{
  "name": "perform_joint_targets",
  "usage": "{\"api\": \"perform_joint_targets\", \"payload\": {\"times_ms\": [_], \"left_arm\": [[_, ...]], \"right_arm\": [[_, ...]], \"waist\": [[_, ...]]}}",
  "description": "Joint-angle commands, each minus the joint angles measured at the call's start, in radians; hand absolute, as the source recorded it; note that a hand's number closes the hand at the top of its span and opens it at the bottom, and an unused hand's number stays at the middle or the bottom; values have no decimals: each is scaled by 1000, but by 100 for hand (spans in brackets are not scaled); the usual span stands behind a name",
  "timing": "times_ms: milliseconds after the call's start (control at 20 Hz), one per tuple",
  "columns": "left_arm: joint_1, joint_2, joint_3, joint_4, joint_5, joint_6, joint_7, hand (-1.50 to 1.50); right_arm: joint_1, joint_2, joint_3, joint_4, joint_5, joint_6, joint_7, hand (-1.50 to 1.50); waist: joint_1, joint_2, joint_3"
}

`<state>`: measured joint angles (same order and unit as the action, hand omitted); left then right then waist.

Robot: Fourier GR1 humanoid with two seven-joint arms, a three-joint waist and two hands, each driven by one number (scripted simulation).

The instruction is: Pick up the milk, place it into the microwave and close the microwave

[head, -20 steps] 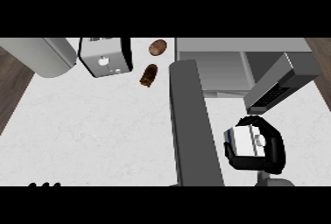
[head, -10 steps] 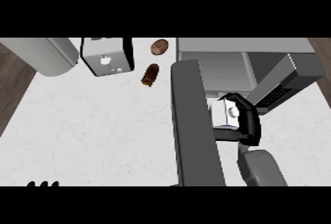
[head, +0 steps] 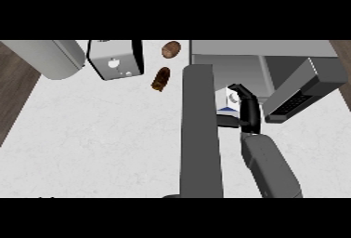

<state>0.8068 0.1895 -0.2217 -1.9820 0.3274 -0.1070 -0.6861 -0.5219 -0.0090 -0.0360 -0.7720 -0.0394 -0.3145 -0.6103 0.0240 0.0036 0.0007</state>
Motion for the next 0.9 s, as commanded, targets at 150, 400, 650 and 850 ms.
{"api": "perform_joint_targets", "payload": {"times_ms": [150,400,650,850], "left_arm": [[13,24,11,3,8,-31,-2,-150],[-12,-5,-46,-28,-40,4,27,-150],[-54,24,4,23,-16,-27,21,-150],[-42,22,-8,23,-19,-34,15,-150]], "right_arm": [[-162,-39,-114,354,-4,-29,-156,150],[-258,-84,-117,476,50,-132,-143,150],[-317,-131,-131,546,58,-128,-156,150],[-356,-158,-120,585,90,-192,-163,150]], "waist": [[27,14,2],[51,25,3],[70,38,4],[80,40,4]]}}
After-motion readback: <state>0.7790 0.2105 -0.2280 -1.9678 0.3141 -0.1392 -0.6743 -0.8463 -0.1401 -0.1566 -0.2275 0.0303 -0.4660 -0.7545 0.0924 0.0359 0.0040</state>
